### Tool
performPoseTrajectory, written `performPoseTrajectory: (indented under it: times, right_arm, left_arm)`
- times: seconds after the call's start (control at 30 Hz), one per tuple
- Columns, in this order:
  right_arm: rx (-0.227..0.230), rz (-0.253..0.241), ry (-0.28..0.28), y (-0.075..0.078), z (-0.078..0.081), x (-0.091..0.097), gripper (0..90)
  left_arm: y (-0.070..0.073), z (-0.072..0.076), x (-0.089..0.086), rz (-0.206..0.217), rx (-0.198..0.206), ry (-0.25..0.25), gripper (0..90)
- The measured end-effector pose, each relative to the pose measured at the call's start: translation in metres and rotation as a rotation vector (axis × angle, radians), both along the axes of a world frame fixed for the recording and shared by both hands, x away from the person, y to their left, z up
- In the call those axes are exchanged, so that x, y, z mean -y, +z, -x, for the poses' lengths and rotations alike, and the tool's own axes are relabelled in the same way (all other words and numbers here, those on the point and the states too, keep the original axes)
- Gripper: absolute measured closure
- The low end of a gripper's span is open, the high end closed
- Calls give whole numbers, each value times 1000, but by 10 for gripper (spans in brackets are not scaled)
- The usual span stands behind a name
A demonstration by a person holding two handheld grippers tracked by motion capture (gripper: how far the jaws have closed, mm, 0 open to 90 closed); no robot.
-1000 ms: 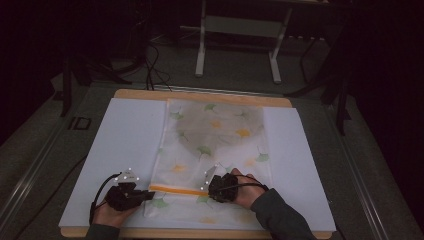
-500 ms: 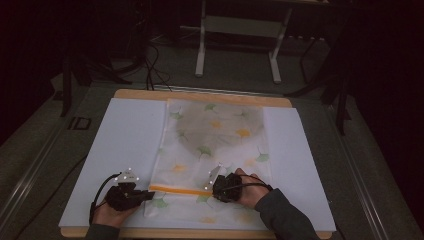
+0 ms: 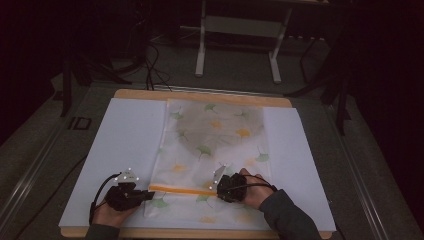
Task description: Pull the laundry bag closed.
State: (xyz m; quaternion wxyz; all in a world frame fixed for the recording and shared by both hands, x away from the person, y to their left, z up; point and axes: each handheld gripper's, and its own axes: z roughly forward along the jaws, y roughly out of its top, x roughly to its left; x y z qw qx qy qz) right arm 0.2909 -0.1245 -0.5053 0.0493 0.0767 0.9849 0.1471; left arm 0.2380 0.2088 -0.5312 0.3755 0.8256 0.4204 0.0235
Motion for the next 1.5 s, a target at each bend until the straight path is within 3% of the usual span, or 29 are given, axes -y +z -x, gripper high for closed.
performPoseTrajectory:
  times: [0.43,0.83,1.5]
  right_arm:
    - [2,-25,-11,-1,1,6,845]
    - [-3,-58,-28,-2,1,24,845]
    - [-9,-52,-44,-1,1,39,845]
  left_arm:
    - [0,0,0,3,1,1,882]
    - [0,0,0,1,-1,3,882]
    - [0,0,-1,0,0,2,882]
